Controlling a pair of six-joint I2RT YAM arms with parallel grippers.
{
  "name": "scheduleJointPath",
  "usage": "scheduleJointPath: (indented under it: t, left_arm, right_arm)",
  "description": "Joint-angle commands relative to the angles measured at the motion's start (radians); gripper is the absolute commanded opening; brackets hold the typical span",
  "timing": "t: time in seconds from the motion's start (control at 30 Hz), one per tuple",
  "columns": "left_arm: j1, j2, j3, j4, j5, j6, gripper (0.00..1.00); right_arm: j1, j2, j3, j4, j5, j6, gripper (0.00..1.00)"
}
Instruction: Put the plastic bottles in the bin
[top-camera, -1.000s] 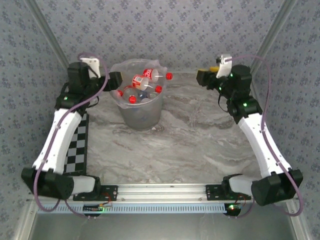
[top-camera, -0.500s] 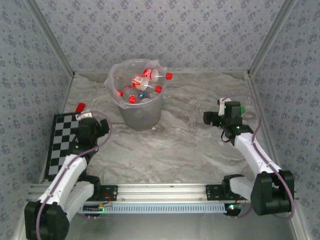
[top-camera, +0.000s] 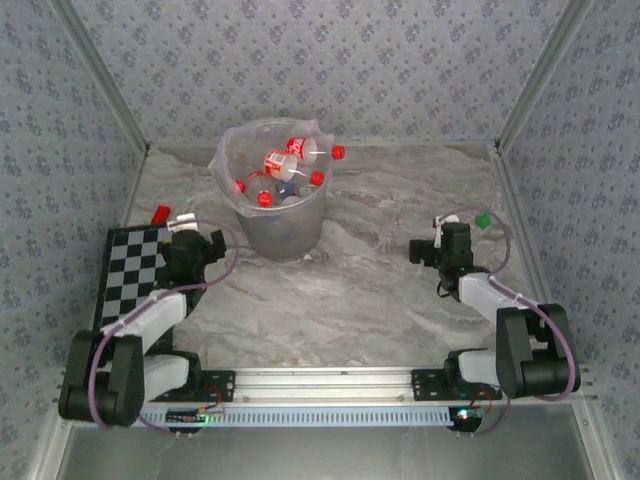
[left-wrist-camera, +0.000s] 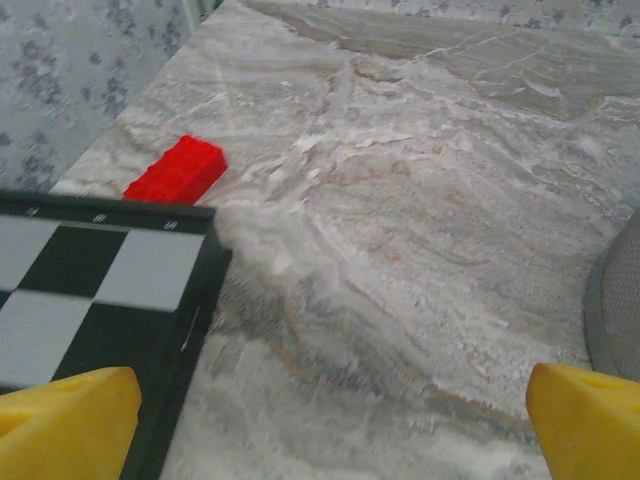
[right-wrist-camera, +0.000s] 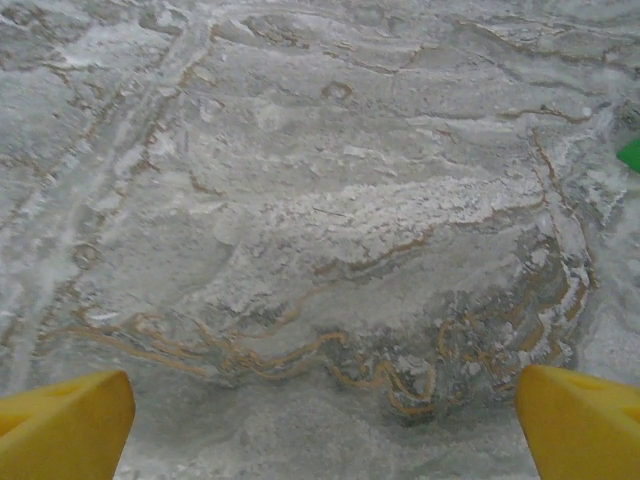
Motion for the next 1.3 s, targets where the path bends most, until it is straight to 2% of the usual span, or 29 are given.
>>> scheduleJointPath:
  t: [0.0,0.1,0.23,0.43,0.5,0.6,0.67,0.8,0.83,0.97,1.03,1.07,1.13,1.17,1.2,1.23,1.27]
  left_arm:
    - [0.005,0.054,0.068,0.091,0.044,0.083,0.99]
    - [0.006,0.064,0.055,0.166,0.097,0.116,0.99]
    - [0.007,0.1,0.103,0.116,0.118,0.131,0.99]
    - [0.006,0.086,0.085,0.122,0.07,0.18,0.99]
    - [0.014,0.131,0.071,0.16,0.055,0.198,0.99]
    - [0.035,0.216,0.056,0.234,0.089,0.193,0.99]
    - [0.035,0.231,0.079,0.217,0.087,0.207,0.99]
    - [0.068,0.31,0.077,0.3,0.107,0.189,0.99]
    - [0.074,0.31,0.094,0.255,0.112,0.177,0.99]
    - [0.112,0.323,0.102,0.259,0.139,0.141,0.99]
    - [0.12,0.324,0.104,0.252,0.147,0.136,0.99]
    - [0.119,0.322,0.105,0.25,0.147,0.135,0.99]
    - [0.12,0.319,0.081,0.292,0.163,0.137,0.99]
    - [0.134,0.324,0.041,0.36,0.204,0.134,0.99]
    - [0.139,0.373,-0.003,0.513,0.22,0.144,0.99]
    - [0.137,0.37,-0.003,0.485,0.218,0.144,0.99]
    - [0.14,0.337,0.031,0.368,0.229,0.134,0.99]
  right_arm:
    - [0.003,-0.008,-0.025,0.158,0.059,-0.037,1.0]
    - [0.003,-0.017,-0.044,0.2,0.082,-0.044,1.0]
    - [-0.008,0.01,-0.039,0.245,0.099,-0.051,1.0]
    - [-0.014,0.089,0.004,0.296,0.087,-0.067,1.0]
    - [-0.013,0.109,0.02,0.294,0.088,-0.068,1.0]
    - [-0.013,0.124,0.027,0.306,0.092,-0.088,1.0]
    - [-0.016,0.124,0.011,0.348,0.078,-0.11,1.0]
    - [-0.02,0.099,-0.021,0.379,0.027,-0.121,1.0]
    - [-0.023,0.099,-0.023,0.381,0.026,-0.118,1.0]
    - [-0.047,0.134,0.005,0.36,0.005,-0.115,1.0]
    - [-0.094,0.241,-0.05,0.567,-0.039,-0.06,1.0]
    - [-0.138,0.229,-0.064,0.568,-0.1,-0.044,1.0]
    - [-0.129,0.242,-0.081,0.621,-0.082,-0.049,1.0]
    - [-0.126,0.23,-0.07,0.577,-0.074,-0.049,1.0]
    - [-0.129,0.238,-0.074,0.594,-0.075,-0.046,1.0]
    - [-0.131,0.235,-0.074,0.591,-0.077,-0.044,1.0]
    - [-0.132,0.235,-0.073,0.586,-0.077,-0.044,1.0]
